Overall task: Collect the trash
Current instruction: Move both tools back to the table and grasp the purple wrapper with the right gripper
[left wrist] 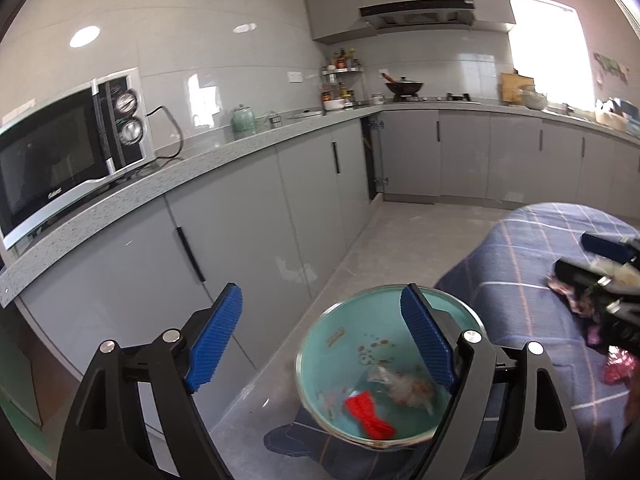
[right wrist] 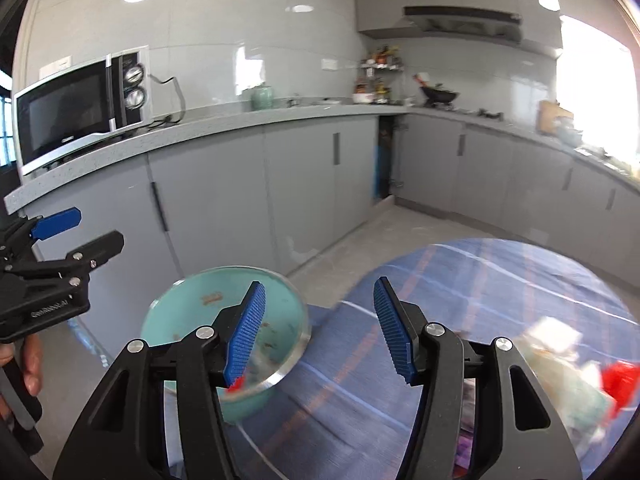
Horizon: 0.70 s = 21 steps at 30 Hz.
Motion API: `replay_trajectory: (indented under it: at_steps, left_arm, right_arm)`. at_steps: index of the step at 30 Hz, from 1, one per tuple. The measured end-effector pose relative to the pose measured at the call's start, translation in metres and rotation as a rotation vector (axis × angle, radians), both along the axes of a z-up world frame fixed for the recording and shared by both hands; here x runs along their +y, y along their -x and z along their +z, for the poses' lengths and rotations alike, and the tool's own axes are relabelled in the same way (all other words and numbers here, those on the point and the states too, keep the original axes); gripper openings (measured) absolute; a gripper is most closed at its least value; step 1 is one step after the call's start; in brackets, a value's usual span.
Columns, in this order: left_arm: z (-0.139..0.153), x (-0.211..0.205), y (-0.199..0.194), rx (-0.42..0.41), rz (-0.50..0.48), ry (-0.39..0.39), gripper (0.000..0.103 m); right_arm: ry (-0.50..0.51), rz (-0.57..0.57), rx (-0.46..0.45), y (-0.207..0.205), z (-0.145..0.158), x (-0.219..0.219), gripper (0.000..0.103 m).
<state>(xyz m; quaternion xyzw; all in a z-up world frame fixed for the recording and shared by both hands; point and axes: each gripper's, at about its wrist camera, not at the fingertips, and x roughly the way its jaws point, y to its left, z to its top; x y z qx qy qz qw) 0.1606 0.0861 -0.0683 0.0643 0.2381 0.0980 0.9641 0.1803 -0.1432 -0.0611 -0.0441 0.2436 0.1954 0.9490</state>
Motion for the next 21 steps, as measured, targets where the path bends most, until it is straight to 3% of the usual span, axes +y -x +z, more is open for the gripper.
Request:
replay_trajectory:
  at_steps: [9, 21]
  left_arm:
    - [-0.011, -0.075, 0.006, 0.02, -0.144, -0.05, 0.084]
    - [-0.028, -0.164, 0.011, 0.061, -0.296, -0.052, 0.086]
  right_arm:
    - [-0.004, -0.148, -0.05, 0.05, 0.011, -0.094, 0.061]
    - [-0.01, -0.393, -0.029, 0.096, -0.008, -0.216, 0.062]
